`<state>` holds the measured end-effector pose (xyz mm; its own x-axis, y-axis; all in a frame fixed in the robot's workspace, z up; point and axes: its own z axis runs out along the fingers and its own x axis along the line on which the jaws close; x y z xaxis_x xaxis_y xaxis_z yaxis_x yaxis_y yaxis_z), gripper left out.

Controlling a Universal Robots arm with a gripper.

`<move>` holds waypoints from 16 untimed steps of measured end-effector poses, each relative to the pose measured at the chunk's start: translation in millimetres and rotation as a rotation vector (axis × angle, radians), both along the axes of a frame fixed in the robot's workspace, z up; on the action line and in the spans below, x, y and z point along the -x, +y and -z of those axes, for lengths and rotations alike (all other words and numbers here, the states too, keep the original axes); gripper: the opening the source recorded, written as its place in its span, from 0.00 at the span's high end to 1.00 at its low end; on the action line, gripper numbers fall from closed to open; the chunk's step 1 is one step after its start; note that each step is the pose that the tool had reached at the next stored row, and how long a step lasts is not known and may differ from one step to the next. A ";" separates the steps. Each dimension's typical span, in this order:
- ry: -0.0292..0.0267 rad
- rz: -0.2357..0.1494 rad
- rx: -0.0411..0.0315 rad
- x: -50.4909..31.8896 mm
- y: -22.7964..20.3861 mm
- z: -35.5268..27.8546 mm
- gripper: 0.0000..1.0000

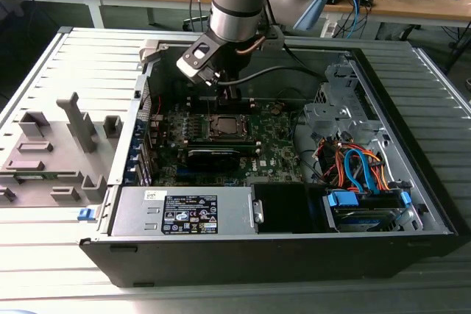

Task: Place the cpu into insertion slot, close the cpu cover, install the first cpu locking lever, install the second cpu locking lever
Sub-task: 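Install the first cpu locking lever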

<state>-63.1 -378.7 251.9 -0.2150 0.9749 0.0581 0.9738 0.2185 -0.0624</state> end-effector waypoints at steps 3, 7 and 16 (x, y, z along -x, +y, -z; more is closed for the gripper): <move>0.0000 -0.020 0.0000 0.0 0.0 0.0 0.89; 0.0000 -0.036 0.0000 0.0 0.0 0.0 0.89; 0.0001 -0.073 0.0000 0.0 0.0 0.0 0.89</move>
<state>-63.1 -378.7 252.0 -0.2855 0.9566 0.0581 0.9553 0.2889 -0.0625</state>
